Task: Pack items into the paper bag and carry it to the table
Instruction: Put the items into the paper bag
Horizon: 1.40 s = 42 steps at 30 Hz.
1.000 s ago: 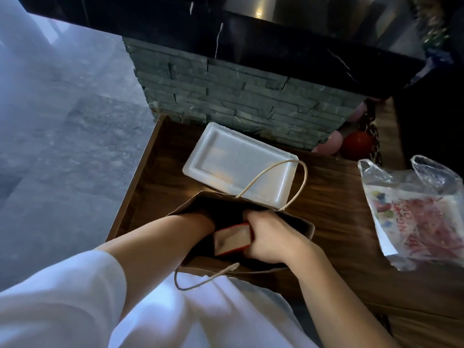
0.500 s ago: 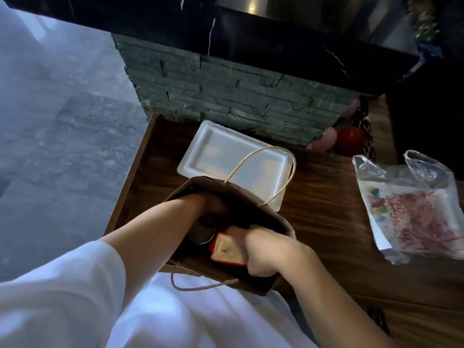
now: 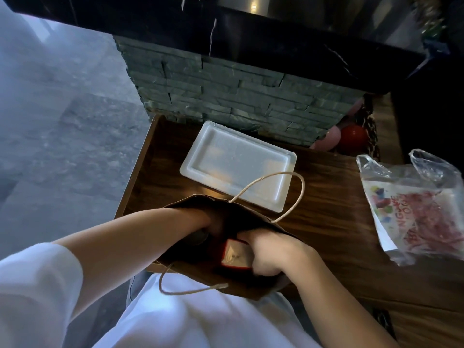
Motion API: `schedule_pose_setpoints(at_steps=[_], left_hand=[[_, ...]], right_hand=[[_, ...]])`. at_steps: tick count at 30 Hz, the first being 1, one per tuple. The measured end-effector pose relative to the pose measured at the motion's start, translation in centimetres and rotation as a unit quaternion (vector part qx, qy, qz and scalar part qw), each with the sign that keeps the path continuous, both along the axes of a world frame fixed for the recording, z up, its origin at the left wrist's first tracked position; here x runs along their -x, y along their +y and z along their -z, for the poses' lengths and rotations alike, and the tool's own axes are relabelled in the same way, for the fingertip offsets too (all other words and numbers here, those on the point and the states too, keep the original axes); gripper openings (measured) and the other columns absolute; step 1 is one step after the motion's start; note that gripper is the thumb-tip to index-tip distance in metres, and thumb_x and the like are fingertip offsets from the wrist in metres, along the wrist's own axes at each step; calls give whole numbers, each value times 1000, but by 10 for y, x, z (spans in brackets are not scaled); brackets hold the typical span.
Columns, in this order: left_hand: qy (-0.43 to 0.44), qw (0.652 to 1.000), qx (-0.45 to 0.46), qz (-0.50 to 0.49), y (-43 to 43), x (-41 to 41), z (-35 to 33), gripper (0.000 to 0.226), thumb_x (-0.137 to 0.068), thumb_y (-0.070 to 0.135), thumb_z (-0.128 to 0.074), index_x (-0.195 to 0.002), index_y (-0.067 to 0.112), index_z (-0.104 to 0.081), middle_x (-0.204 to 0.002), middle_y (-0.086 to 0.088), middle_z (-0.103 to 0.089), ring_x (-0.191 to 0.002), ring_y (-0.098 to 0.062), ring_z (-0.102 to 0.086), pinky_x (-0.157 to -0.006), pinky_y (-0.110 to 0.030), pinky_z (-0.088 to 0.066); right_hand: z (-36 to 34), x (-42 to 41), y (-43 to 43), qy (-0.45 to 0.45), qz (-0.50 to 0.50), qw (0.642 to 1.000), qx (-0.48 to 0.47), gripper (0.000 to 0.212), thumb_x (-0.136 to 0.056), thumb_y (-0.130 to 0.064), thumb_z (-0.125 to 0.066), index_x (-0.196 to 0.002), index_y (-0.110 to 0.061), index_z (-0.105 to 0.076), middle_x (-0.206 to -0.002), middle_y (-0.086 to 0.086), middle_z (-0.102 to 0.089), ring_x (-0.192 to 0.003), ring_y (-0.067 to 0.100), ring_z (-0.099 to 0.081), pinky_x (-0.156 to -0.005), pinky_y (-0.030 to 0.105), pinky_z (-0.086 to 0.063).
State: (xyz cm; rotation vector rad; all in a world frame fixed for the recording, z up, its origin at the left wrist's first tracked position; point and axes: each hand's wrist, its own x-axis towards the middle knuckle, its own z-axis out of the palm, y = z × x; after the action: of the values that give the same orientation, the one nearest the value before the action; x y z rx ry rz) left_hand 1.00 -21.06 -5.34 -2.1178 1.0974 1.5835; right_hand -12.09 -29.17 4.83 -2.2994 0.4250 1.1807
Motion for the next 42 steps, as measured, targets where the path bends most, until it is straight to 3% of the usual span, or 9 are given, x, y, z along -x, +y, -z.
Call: schedule_pose_setpoints(at_steps=[4, 10, 14, 21, 25, 30, 34, 38, 42], left_hand=[[19, 996, 78, -35, 10, -3, 1, 49, -95, 18, -59, -140, 8, -44, -141, -18, -50, -128, -32, -49, -109, -36, -39], [-104, 961, 254, -30, 10, 8, -27, 31, -75, 39, -70, -101, 24, -66, -110, -7, -70, -97, -24, -66, -71, -26, -44], [-167, 936, 310, 13, 10, 17, -34, 49, -77, 53, -59, -116, 23, -61, -122, -6, -65, -113, -27, -61, -89, -29, -47], [-30, 939, 303, -163, 2, 13, -37, 44, -76, 31, -73, -119, 23, -65, -121, -3, -68, -113, -21, -61, -98, -35, -49], [32, 941, 238, -237, 0, 3, -32, 37, -86, 6, -61, -121, 15, -66, -124, -7, -67, -117, -22, -61, -102, -37, -49], [24, 888, 214, -406, -3, 4, -33, 25, -92, 8, -46, -107, 11, -66, -107, -10, -66, -102, -27, -60, -90, -36, -51], [189, 824, 101, -525, -8, 7, -35, 20, -95, 13, -47, -81, 15, -61, -66, -5, -72, -76, -24, -63, -76, -38, -55], [185, 842, 112, -495, -9, 6, -37, 19, -96, 17, -48, -83, 19, -61, -81, -4, -67, -77, -22, -64, -71, -35, -55], [-52, 962, 177, -203, -9, 1, -41, 27, -96, 16, -46, -119, 10, -60, -111, -7, -65, -107, -27, -62, -77, -25, -43]], right_hand=[[-3, 2, -1, -25, -7, 1000, 15, 66, -81, -13, -70, -141, -27, -45, -133, 9, -58, -117, 30, -59, -88, 35, -50], [-4, -6, 3, -59, -33, 997, 34, 56, -68, -23, -82, -119, -21, -62, -111, 7, -67, -96, 29, -67, -76, 36, -56], [6, -8, 8, -48, -43, 996, 60, 54, -67, -27, -84, -114, -13, -62, -105, 10, -68, -91, 30, -68, -74, 36, -59], [28, -6, 3, -68, -5, 989, 128, 47, -85, -17, -63, -132, -17, -58, -121, 13, -66, -110, 32, -63, -89, 38, -54], [29, -6, -3, -40, 33, 990, 130, 37, -87, -10, -59, -124, -14, -61, -122, 13, -65, -110, 31, -62, -88, 38, -53], [17, -12, -16, -11, 35, 993, 108, 25, -89, -11, -54, -113, -11, -62, -113, 15, -67, -99, 31, -63, -76, 33, -48], [13, -22, -14, 16, 19, 997, 79, 31, -97, -13, -47, -127, -12, -55, -130, 18, -60, -118, 35, -57, -91, 37, -45], [16, -24, -13, 30, -12, 997, 74, 29, -101, -17, -40, -125, -15, -55, -126, 14, -59, -111, 31, -56, -84, 33, -42], [9, -21, -17, 9, 17, 998, 56, 30, -99, -13, -41, -124, -10, -57, -120, 17, -63, -107, 33, -59, -79, 33, -43]])
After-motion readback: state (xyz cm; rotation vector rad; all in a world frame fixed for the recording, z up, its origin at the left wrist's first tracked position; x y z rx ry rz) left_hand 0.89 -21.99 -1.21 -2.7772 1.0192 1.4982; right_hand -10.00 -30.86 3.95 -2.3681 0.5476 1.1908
